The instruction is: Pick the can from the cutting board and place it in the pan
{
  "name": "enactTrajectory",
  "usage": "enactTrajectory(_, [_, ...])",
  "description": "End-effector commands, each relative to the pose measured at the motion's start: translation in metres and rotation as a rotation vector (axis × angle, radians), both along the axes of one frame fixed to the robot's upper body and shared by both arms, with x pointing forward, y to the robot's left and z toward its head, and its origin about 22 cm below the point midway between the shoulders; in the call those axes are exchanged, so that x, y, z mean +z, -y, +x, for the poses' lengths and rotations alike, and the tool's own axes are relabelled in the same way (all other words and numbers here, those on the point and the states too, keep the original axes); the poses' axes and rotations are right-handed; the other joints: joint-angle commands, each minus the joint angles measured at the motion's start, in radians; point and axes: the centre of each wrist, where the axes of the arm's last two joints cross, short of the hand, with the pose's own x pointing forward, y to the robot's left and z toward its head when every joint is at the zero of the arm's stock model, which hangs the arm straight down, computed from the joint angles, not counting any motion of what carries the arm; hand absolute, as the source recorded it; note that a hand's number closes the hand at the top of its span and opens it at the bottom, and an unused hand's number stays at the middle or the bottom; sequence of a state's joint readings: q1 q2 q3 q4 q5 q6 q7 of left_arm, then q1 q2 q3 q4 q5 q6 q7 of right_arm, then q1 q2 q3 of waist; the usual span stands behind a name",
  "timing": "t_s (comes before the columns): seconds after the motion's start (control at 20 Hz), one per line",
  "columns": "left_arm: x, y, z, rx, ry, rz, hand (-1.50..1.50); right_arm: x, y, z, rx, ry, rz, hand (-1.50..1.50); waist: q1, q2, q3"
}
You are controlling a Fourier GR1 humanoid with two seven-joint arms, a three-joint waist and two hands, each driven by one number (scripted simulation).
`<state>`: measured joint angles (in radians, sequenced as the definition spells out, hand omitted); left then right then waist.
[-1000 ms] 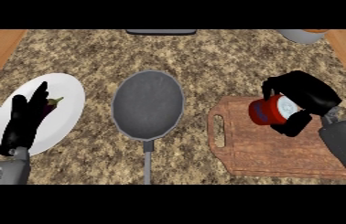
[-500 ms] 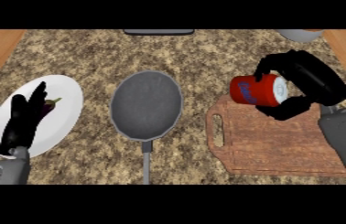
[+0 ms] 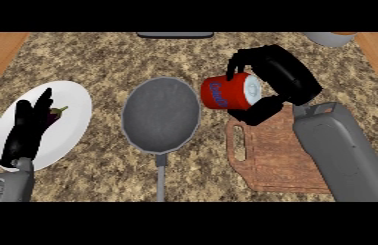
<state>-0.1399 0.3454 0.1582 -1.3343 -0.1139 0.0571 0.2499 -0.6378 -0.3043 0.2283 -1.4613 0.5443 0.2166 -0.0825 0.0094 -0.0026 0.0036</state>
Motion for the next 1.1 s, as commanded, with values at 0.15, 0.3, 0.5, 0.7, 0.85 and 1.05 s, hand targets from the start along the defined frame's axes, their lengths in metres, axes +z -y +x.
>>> enactTrajectory(0.15, [0.0,-0.005,0.001,-0.011,-0.009,-0.021,0.0,-0.034,-0.079,0.017,0.016,-0.127,0.09,1.5,0.013,0.007,-0.004])
enactTrajectory(0.3, [-0.002,0.001,0.004,-0.007,-0.013,-0.023,0.0,-0.035,-0.118,0.024,0.0,-0.148,0.071,1.5,0.019,0.008,-0.004])
enactTrajectory(0.5, [-0.001,0.006,0.003,-0.035,-0.023,-0.029,0.0,-0.043,-0.137,0.037,-0.021,-0.181,0.033,1.5,0.028,0.009,-0.004])
enactTrajectory(0.7, [-0.003,0.011,0.023,-0.047,-0.014,-0.01,0.0,-0.074,-0.141,0.043,-0.044,-0.203,0.03,1.5,0.041,0.017,-0.004])
enactTrajectory(0.85, [0.003,0.014,0.018,-0.058,-0.023,-0.017,0.0,-0.087,-0.143,0.044,-0.028,-0.235,0.019,1.5,0.059,0.018,-0.004])
enactTrajectory(1.05, [0.001,0.022,0.023,-0.101,-0.004,-0.01,0.0,-0.102,-0.147,0.033,-0.017,-0.314,0.073,1.5,0.095,0.027,-0.004])
